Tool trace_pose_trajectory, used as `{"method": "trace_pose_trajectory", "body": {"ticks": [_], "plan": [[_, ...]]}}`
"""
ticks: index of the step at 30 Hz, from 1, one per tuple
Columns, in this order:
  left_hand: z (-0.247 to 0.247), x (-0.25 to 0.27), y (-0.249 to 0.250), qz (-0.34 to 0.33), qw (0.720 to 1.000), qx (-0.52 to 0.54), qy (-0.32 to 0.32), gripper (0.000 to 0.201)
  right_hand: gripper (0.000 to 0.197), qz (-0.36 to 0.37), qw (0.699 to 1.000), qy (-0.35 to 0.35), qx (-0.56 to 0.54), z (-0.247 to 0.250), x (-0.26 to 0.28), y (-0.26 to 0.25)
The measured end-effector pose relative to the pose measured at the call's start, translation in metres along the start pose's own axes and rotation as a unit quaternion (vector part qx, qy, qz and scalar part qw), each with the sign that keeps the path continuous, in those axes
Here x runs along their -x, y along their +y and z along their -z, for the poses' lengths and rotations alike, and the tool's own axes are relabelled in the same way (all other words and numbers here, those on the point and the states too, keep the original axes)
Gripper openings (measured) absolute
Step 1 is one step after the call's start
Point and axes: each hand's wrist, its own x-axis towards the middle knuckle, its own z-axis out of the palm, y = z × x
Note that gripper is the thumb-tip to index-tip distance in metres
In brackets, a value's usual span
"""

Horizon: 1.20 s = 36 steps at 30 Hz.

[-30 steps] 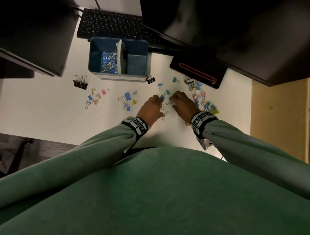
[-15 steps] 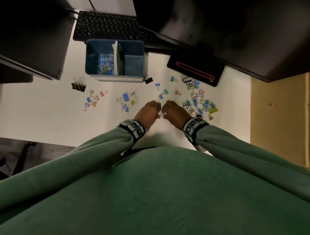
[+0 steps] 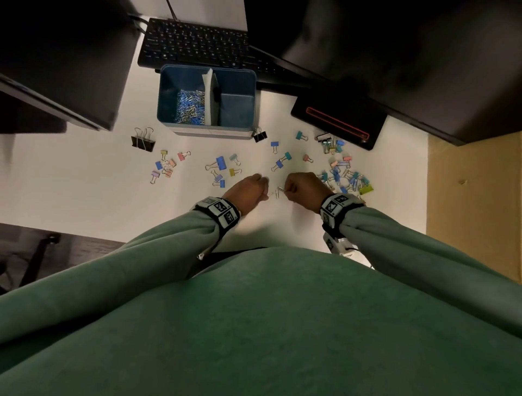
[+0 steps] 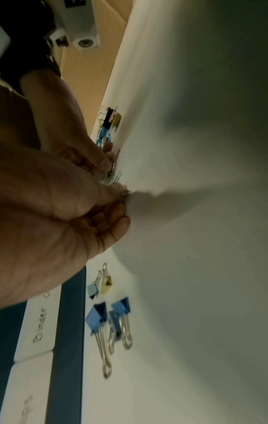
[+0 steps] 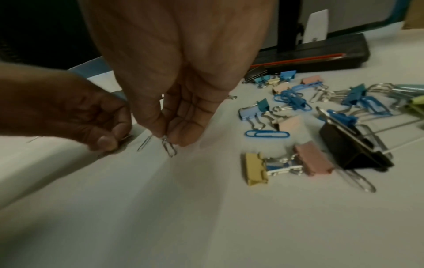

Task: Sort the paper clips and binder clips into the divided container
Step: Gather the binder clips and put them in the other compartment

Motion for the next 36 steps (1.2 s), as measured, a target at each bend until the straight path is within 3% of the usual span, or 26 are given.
{"method": "trace_pose_trajectory", "body": {"ticks": [4, 9, 13, 17, 20, 22, 25, 27, 29, 32, 36], "plan": [[0.031, 0.018, -0.004, 0.017, 0.994, 0.106, 0.035, 0.009, 0.004, 0.016, 0.998, -0.005, -0.068, 0.021, -0.003, -0.015], [0.11, 0.034, -0.026, 0.116, 0.949, 0.218, 0.195, 0.009, 0.001, 0.083, 0.982, 0.069, -0.156, 0.047, -0.044, -0.103], [0.164, 0.028, -0.068, 0.2, 0.915, 0.174, 0.303, 0.005, 0.004, 0.103, 0.973, 0.142, -0.152, 0.055, -0.103, -0.176], [0.183, 0.017, -0.091, 0.259, 0.908, 0.11, 0.309, 0.012, 0.008, 0.04, 0.983, 0.165, -0.068, 0.045, -0.141, -0.204], [0.175, 0.024, -0.08, 0.245, 0.898, 0.078, 0.357, 0.019, 0.014, 0.077, 0.985, 0.146, -0.059, 0.046, -0.135, -0.197], [0.151, 0.032, -0.061, 0.19, 0.901, 0.08, 0.382, 0.01, 0.014, 0.106, 0.982, 0.138, -0.068, 0.055, -0.112, -0.175], [0.093, 0.037, -0.035, 0.141, 0.949, 0.116, 0.256, 0.002, 0.01, 0.097, 0.99, 0.099, -0.031, 0.055, -0.063, -0.118], [0.055, 0.033, -0.018, 0.125, 0.979, 0.067, 0.146, 0.015, 0.011, 0.042, 0.998, 0.036, 0.041, 0.041, -0.03, -0.072], [0.026, 0.025, 0.0, 0.109, 0.992, 0.005, 0.064, 0.035, 0.025, -0.002, 0.994, -0.021, 0.11, 0.021, -0.005, -0.033], [0.003, 0.011, 0.014, 0.097, 0.993, -0.061, 0.023, 0.053, 0.027, -0.011, 0.988, -0.042, 0.146, -0.003, 0.013, -0.005], [-0.007, 0.007, 0.021, 0.075, 0.992, -0.097, 0.029, 0.03, 0.011, 0.037, 0.985, -0.029, 0.168, -0.012, 0.014, 0.001]]}}
